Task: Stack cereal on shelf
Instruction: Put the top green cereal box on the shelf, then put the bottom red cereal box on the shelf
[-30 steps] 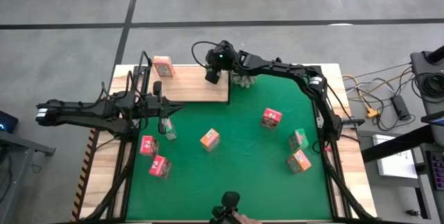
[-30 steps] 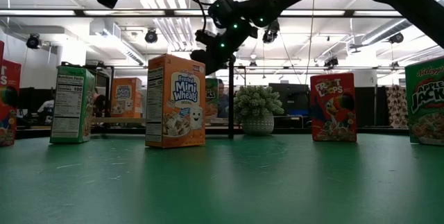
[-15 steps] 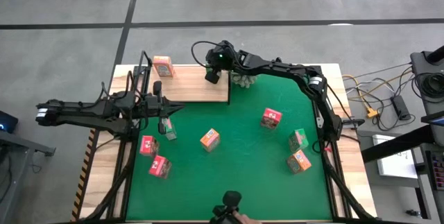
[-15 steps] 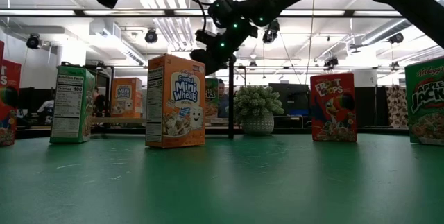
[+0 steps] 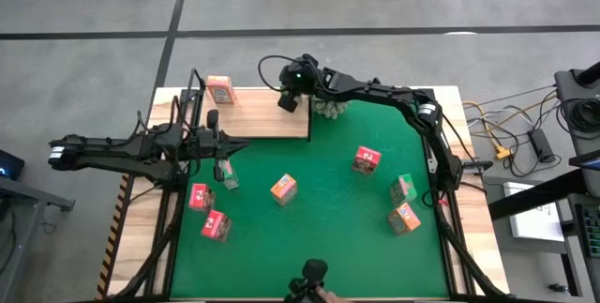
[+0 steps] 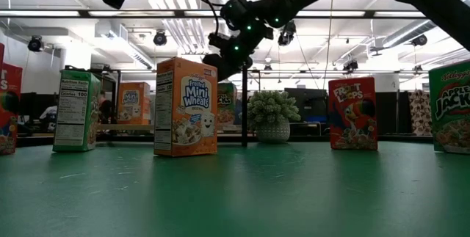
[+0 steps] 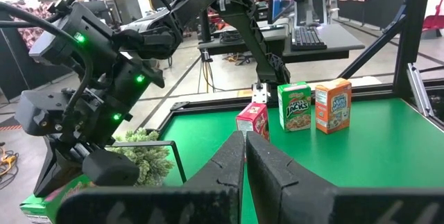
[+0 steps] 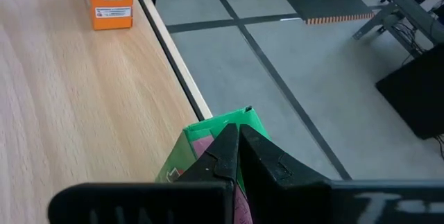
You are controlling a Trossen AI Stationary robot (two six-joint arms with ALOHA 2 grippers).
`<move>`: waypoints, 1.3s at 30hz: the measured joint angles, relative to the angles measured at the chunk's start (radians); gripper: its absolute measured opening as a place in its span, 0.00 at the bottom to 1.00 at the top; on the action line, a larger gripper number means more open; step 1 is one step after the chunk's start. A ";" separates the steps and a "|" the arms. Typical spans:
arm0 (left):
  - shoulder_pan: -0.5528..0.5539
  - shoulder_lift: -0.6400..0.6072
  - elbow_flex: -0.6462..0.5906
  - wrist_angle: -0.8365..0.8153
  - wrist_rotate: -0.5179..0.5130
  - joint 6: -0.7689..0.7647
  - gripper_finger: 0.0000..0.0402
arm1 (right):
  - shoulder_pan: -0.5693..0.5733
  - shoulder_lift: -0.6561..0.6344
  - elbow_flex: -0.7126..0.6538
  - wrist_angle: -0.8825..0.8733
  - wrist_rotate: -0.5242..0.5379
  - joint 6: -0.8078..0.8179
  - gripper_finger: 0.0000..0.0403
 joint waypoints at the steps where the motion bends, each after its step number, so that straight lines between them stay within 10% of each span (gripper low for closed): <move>1: 0.000 0.000 0.000 0.000 0.000 0.000 0.00 | 0.003 -0.002 0.001 0.000 0.000 -0.001 0.02; 22: 0.000 0.000 0.000 0.000 0.000 -0.035 0.00 | 0.164 -0.193 -0.077 -0.004 -0.039 -0.058 0.02; 39: -0.006 0.026 0.015 -0.039 0.034 -0.324 0.00 | 0.224 -0.505 -0.656 0.414 -0.299 -0.094 0.02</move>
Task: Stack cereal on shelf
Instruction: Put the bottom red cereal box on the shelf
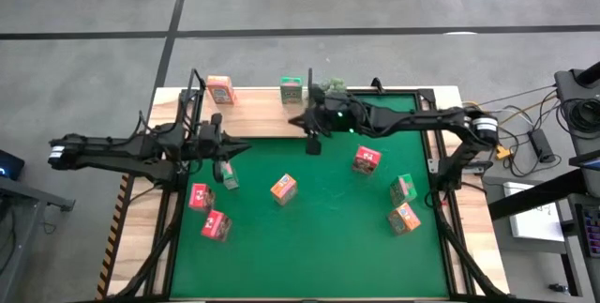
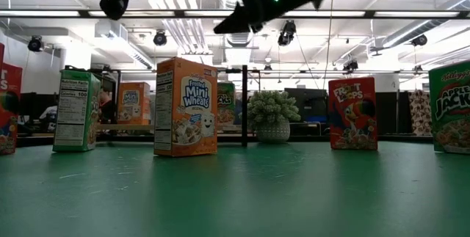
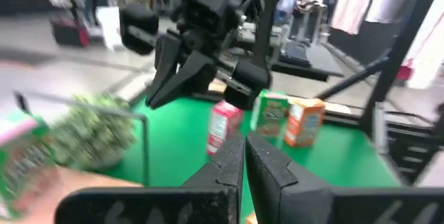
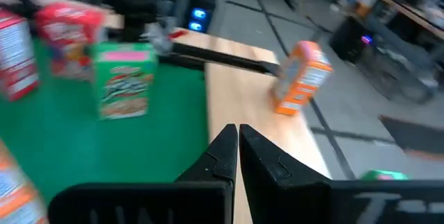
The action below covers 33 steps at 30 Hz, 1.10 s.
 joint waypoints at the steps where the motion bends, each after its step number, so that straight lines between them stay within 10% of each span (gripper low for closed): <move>1: -0.005 0.011 0.003 -0.008 0.006 -0.028 0.00 | 0.001 -0.012 -0.036 0.027 -0.022 -0.009 0.02; 15: -0.088 0.294 0.238 -0.464 0.014 -0.486 0.00 | -0.003 -0.068 -0.219 0.250 -0.069 -0.123 0.02; 33: -0.239 0.714 0.584 -0.593 0.020 -0.621 0.00 | -0.025 -0.130 -0.328 0.251 -0.069 -0.136 0.02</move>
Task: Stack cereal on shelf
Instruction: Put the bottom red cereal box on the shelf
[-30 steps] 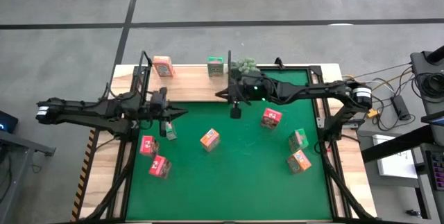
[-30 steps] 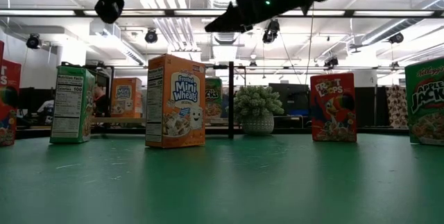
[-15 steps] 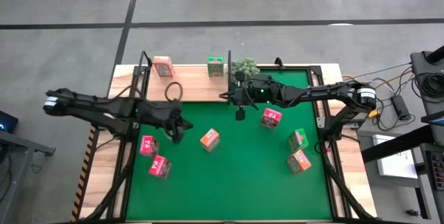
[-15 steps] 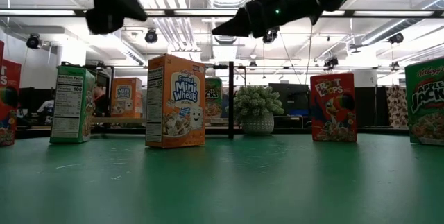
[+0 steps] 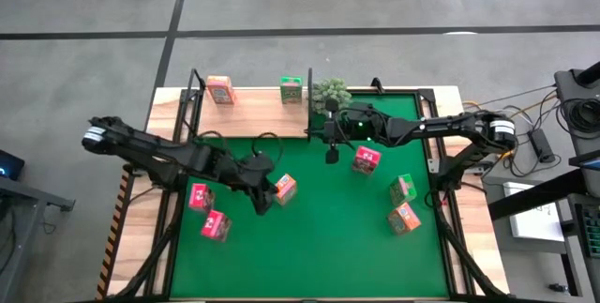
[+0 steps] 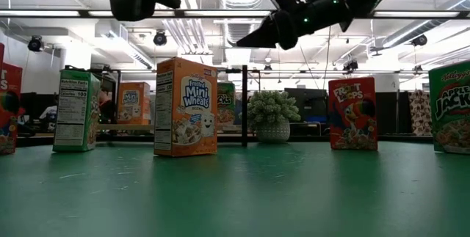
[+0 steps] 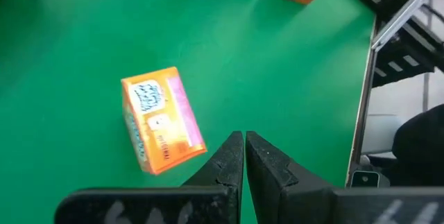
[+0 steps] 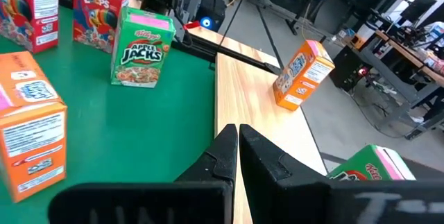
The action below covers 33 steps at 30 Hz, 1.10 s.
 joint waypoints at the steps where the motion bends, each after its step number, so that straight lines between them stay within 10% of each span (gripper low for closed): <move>1: -0.005 0.017 0.014 -0.004 0.000 -0.012 0.00 | 0.000 -0.008 -0.008 0.002 0.000 0.000 0.02; 10: -0.075 0.152 0.185 -0.173 0.002 -0.104 0.00 | 0.000 -0.097 -0.070 0.004 -0.005 0.000 0.02; 33: -0.440 0.202 0.350 -0.806 0.133 -1.173 0.02 | 0.000 -0.159 -0.049 0.057 -0.008 -0.094 0.02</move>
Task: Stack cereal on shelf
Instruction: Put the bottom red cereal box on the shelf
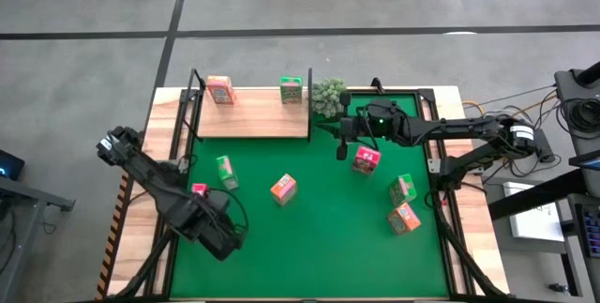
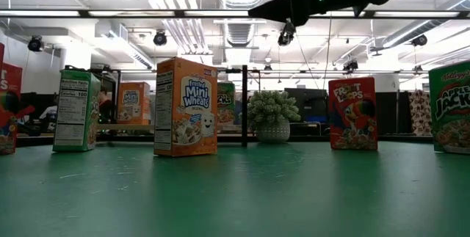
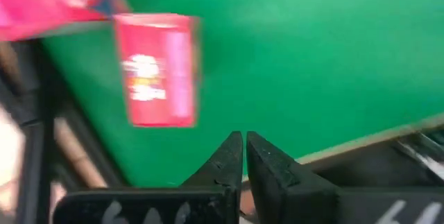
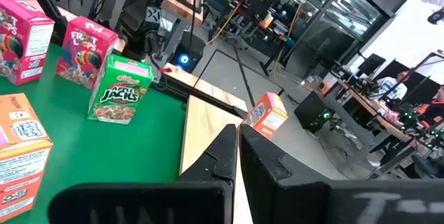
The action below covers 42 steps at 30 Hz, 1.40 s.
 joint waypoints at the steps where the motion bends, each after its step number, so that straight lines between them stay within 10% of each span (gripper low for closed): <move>1: -0.003 0.000 0.000 -0.015 -0.002 -0.008 0.03 | 0.000 0.000 0.000 0.000 0.000 0.000 0.02; 20: -0.006 0.000 -0.179 0.000 -0.050 -0.008 0.62 | 0.000 0.001 0.000 -0.014 0.000 -0.005 0.02; 42: -0.007 0.000 -0.222 0.064 -0.054 -0.006 0.51 | 0.000 0.001 0.000 -0.037 0.000 0.007 0.02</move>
